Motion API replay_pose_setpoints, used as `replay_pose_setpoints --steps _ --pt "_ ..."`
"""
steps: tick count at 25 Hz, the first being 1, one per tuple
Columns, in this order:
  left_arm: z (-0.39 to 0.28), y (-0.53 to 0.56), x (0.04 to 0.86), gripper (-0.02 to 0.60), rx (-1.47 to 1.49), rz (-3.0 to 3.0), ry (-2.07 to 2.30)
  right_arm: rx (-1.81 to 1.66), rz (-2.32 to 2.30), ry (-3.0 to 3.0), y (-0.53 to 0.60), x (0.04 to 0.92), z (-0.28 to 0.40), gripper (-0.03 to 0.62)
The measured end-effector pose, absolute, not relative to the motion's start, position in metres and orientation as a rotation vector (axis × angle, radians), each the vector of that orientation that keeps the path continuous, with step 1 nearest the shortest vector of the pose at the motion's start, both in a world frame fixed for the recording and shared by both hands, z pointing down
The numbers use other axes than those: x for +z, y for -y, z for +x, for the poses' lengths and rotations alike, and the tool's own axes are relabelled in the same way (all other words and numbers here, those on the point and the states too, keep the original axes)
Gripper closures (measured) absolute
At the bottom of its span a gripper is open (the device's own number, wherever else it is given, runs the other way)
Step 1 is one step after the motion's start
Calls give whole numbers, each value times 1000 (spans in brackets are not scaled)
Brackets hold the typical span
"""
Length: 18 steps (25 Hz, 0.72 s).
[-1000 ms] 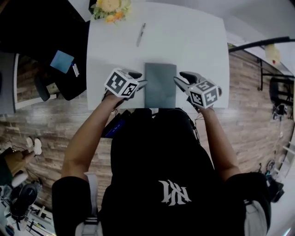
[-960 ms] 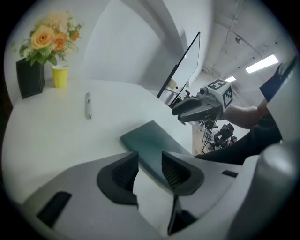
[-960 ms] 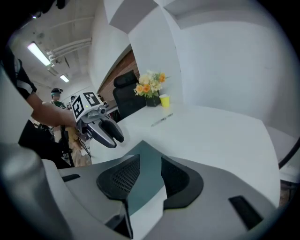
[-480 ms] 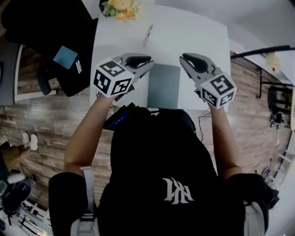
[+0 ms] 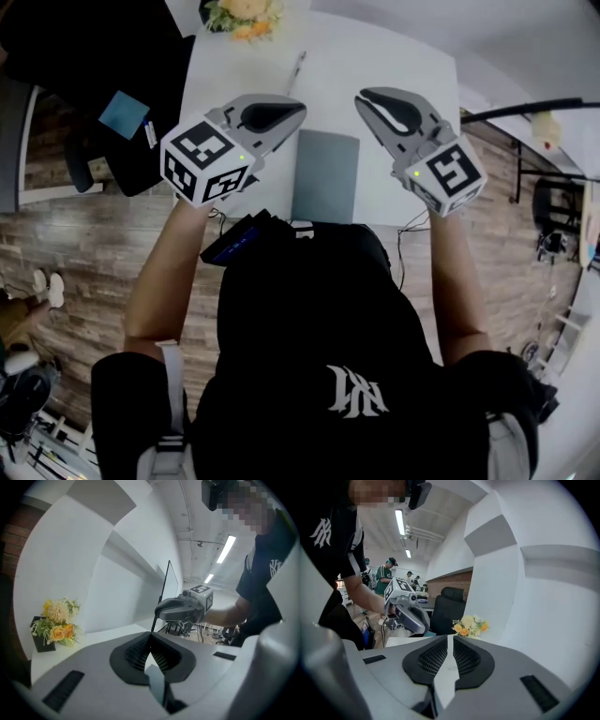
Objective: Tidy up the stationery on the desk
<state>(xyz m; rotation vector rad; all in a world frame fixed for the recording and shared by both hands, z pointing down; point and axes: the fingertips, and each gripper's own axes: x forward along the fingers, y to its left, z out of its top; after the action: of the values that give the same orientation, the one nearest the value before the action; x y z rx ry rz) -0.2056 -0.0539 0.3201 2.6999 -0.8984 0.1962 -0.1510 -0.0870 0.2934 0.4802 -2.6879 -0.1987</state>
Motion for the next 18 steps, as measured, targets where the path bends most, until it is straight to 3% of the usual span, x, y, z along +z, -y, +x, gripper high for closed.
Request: replay_pose_setpoints --steps 6,11,18 --pt "-215 65 328 578 182 2666 953 -333 352 2552 95 318 -157 533" --pt "-223 74 357 578 183 2590 995 -398 198 2480 115 349 -164 479" --pt "-244 85 403 578 164 2448 1047 -564 -154 2295 142 404 -183 453"
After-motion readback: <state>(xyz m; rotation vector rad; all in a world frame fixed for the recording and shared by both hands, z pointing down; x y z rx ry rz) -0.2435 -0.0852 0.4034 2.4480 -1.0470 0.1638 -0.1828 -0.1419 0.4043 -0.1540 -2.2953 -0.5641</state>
